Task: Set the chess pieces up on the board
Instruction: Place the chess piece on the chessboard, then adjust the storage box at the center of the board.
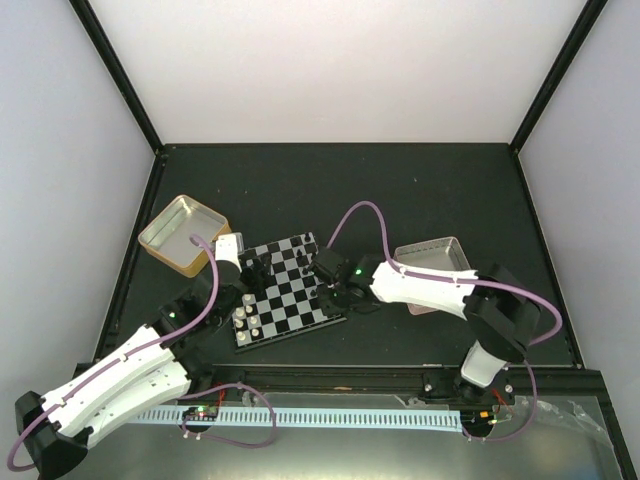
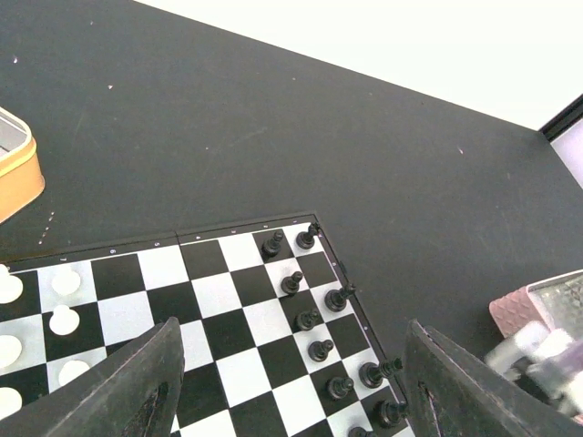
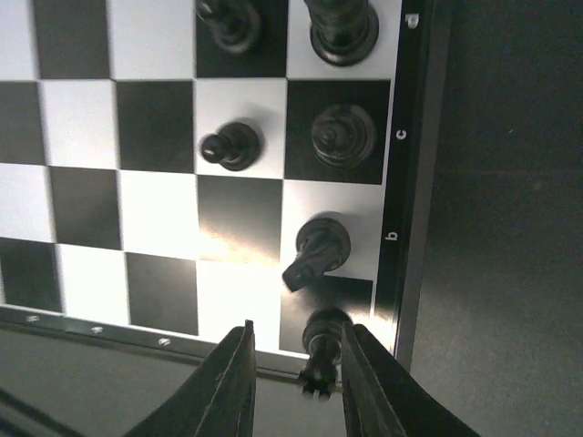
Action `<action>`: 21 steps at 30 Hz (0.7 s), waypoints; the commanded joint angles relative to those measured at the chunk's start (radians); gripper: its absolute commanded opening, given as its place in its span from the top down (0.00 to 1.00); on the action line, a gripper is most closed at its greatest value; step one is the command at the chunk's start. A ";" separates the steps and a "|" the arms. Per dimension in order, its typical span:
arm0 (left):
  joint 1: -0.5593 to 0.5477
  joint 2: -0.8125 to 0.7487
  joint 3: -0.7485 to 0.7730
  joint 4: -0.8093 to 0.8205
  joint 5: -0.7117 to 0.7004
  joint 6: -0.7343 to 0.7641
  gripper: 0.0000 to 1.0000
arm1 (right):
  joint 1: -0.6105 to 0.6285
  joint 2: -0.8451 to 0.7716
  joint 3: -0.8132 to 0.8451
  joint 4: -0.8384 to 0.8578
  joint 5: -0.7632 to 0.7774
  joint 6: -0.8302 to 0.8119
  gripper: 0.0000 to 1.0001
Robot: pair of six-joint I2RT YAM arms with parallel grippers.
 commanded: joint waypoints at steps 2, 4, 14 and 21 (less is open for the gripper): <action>0.009 -0.011 0.004 -0.002 0.013 -0.006 0.33 | -0.002 -0.130 0.007 -0.022 0.079 0.005 0.72; 0.009 -0.012 0.006 -0.001 0.017 -0.004 0.33 | -0.021 -0.178 -0.012 -0.038 0.123 0.008 0.71; 0.008 -0.006 0.042 -0.025 0.111 0.019 0.32 | -0.369 -0.455 -0.222 -0.060 0.162 -0.043 0.58; 0.009 0.018 0.066 -0.031 0.178 0.015 0.31 | -0.657 -0.462 -0.275 -0.044 0.179 -0.167 0.42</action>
